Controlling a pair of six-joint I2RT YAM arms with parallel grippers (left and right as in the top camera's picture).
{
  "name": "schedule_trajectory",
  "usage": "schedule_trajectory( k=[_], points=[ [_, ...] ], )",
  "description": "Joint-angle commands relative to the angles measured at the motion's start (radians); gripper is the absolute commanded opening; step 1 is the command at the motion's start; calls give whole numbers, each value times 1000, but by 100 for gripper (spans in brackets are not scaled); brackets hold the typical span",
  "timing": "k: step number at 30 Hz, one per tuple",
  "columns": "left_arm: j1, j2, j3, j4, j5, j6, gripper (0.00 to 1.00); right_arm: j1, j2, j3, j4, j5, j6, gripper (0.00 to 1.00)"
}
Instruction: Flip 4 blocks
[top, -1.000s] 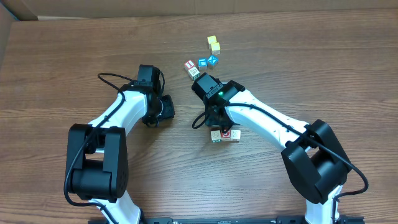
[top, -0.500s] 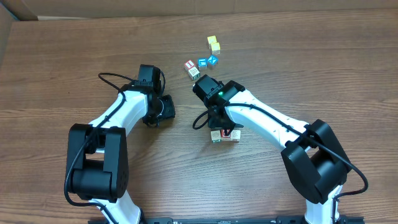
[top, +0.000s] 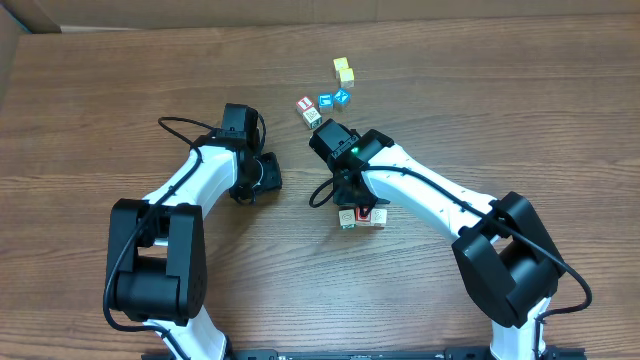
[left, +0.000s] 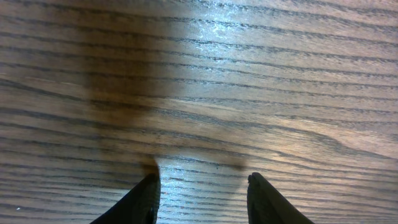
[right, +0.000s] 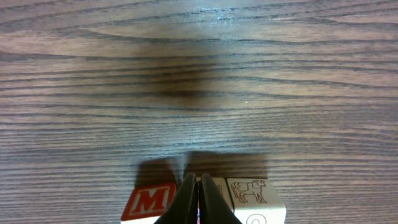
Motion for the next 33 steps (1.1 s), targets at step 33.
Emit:
schedule_trajectory(
  k=[33],
  points=[
    [0, 48, -33, -15, -25, 0, 42, 3, 12, -74, 56, -44, -28, 4]
  ],
)
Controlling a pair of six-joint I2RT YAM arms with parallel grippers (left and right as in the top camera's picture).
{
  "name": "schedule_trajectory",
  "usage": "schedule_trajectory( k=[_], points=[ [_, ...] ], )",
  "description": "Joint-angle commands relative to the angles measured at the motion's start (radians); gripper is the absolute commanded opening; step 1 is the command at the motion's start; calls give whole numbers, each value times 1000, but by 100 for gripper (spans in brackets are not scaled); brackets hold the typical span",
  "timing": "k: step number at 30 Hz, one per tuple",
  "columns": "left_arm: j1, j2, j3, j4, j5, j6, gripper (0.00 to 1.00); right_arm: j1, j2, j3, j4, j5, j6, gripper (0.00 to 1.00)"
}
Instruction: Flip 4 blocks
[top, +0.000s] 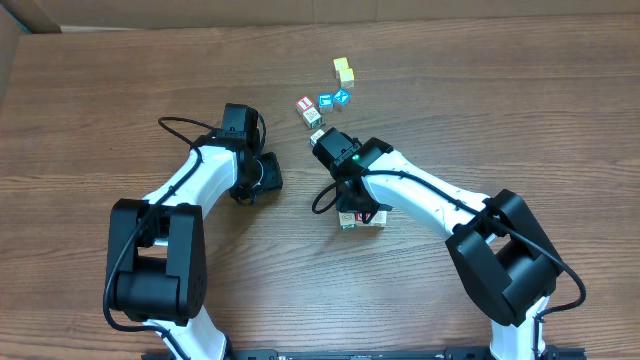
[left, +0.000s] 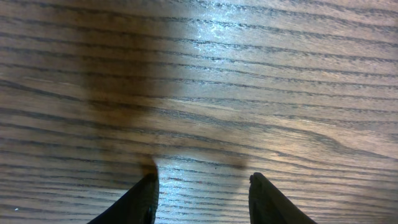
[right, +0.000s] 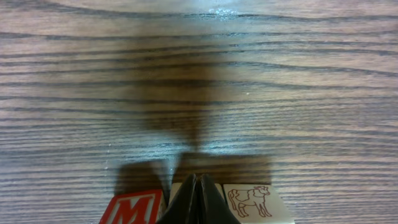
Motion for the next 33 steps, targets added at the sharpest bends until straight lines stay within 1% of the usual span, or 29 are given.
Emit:
schedule_trajectory(
  k=[1, 6, 8, 11, 16, 17, 20, 22, 23, 24, 25, 26, 28, 31, 33],
  points=[
    [0, 48, -33, -16, -28, 0, 42, 3, 3, -4, -1, -34, -26, 4],
    [0, 48, -33, -16, -28, 0, 43, 2, 3, 1, 3, -34, -27, 4],
    [0, 48, -33, -16, -28, 0, 43, 2, 3, 13, 3, -34, -50, 4],
    [0, 48, -33, -16, -28, 0, 43, 2, 2, 58, 3, -32, -79, 5],
    [0, 48, -33, -16, -28, 1, 44, 2, 2, 119, -4, -26, -77, 6],
    [0, 48, -33, -16, -28, 1, 44, 1, 2, 119, -4, -17, -74, 6],
    [0, 48, -33, -17, -28, 1, 43, -14, 3, 119, -37, 58, 3, 5],
    [0, 48, -33, -17, -28, 1, 43, -39, 3, 119, -57, 58, 17, 5],
    [0, 48, -33, -17, -28, 0, 40, -55, 3, 119, -68, 50, 17, 4],
    [0, 48, -33, -16, -28, 1, 33, -73, 3, 119, -81, 37, 17, 4],
    [0, 48, -33, -16, -28, 1, 23, -97, 3, 119, -100, 16, 17, 5],
    [0, 48, -33, -17, -21, 1, 6, -121, 3, 117, -120, -9, 17, 4],
    [0, 48, -33, -23, 6, 10, 4, -164, 3, 116, -165, -56, 16, 4],
    [-1, 48, -33, -46, 130, 104, 4, -221, 3, 103, -225, -85, 12, 4],
    [-6, 48, -32, -66, 190, 114, 4, -246, 3, 76, -243, -90, 8, 4]
  ],
)
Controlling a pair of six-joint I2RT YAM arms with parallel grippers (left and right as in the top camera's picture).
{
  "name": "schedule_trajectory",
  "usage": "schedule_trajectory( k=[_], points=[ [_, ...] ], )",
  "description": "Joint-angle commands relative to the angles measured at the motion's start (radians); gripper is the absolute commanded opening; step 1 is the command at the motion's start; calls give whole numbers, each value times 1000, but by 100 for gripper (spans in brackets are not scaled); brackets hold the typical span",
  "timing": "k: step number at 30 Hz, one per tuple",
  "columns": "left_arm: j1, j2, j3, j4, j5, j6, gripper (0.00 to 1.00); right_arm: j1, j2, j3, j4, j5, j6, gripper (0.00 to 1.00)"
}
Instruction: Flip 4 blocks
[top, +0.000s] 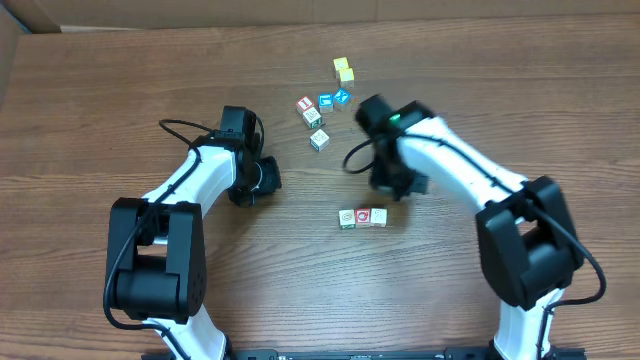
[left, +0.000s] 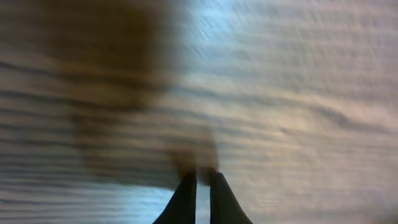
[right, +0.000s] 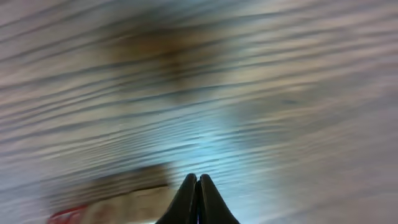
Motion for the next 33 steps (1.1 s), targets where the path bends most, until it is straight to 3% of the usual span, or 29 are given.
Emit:
schedule_trajectory(
  k=[1, 12, 19, 33],
  points=[
    [-13, 41, -27, -29, 140, 64, 4, -28, -1, -40, -12, -42, 0, 4],
    [-134, 32, -14, -65, 196, 70, 4, -7, -1, -119, -6, -56, -22, 4],
    [-200, 32, -14, -7, 201, 36, 4, -7, -1, -119, 50, -219, -98, 4],
    [-217, 32, -14, 43, 364, 17, 4, -7, -1, -119, 65, -256, -101, 4]
  ],
)
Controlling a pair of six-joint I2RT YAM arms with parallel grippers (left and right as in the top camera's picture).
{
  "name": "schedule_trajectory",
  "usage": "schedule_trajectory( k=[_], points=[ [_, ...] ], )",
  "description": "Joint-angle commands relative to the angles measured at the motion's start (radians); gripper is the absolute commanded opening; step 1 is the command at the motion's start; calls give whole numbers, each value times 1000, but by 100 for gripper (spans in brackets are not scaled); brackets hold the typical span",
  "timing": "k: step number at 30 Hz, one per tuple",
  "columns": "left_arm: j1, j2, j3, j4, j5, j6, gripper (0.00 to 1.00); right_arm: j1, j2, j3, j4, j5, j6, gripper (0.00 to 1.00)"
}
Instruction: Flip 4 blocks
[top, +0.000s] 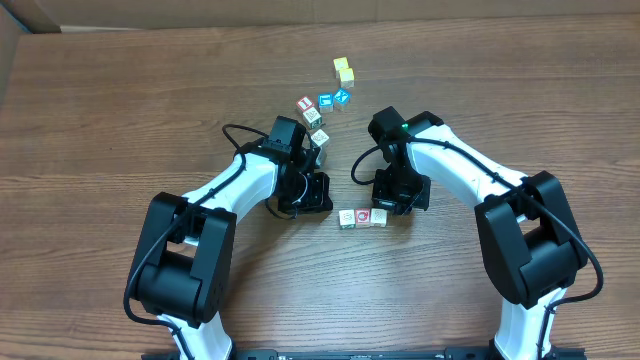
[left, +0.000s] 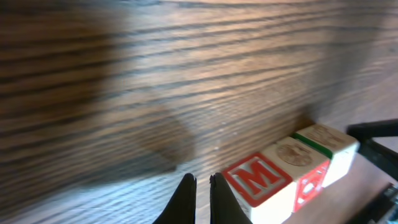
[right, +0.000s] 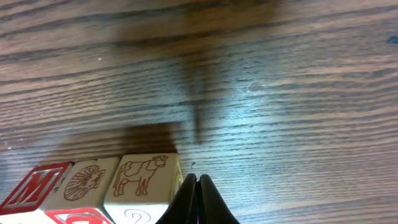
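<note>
Three wooden blocks lie in a row (top: 362, 217) at mid-table: a red M block (left: 258, 177), a block with a round drawing (right: 87, 180) and a cow block (right: 146, 180). My left gripper (top: 310, 192) is shut and empty, its tips (left: 199, 186) just left of the M block. To the right, my right gripper (top: 396, 197) is shut and empty, its tips (right: 198, 186) beside the cow block. Several more blocks lie farther back: a red-and-white one (top: 305, 103), a pale one (top: 320, 138), a blue pair (top: 333, 99) and a yellow pair (top: 344, 70).
The bare wooden table (top: 120, 100) stretches to the left, right and front. A black cable (top: 240, 135) loops off the left arm. The far edge of the table meets a pale wall (top: 300, 10).
My left gripper has moved from the bare table at the left to the row's left end. The right gripper has come down beside the row's right end. Both stay shut.
First my right gripper was shut low over the row of three blocks while the left stood open on bare table at the left. Then the right gripper was away at the row's upper right and the left was shut. Now both shut grippers flank the row.
</note>
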Motion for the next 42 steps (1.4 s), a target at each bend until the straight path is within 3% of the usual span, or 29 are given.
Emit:
schedule_trajectory(
  k=[1, 18, 26, 30, 33, 34, 35, 36, 38, 42],
  points=[
    [-6, 14, -3, 0, 80, -7, 4, 3, -1, -3, 8, -23, -8, 4],
    [-7, 14, -3, 1, 84, -7, 4, 3, -1, -3, 24, -47, -8, 4],
    [9, 12, 46, -52, -16, -22, 4, -40, -1, 17, -2, 37, -14, 4],
    [10, 8, 201, -180, -197, -24, 4, -116, -1, 79, -37, 73, -56, 5],
    [10, 8, 356, -309, -305, -42, 4, -192, -1, 119, -24, 73, -82, 15],
    [10, 8, 433, -364, -345, -49, 4, -229, -1, 127, 1, 73, -100, 27],
    [10, 8, 455, -377, -356, -49, 4, -245, -1, 129, 13, 72, -103, 40],
    [10, 8, 503, -399, -378, -49, 6, -270, -1, 129, 26, 73, -102, 76],
    [10, 8, 576, -415, -404, -48, 17, -315, -1, 129, 39, 72, -101, 100],
    [-1, 8, 629, -381, -433, -47, 35, -386, -1, 129, 43, 73, -101, 100]
  ],
)
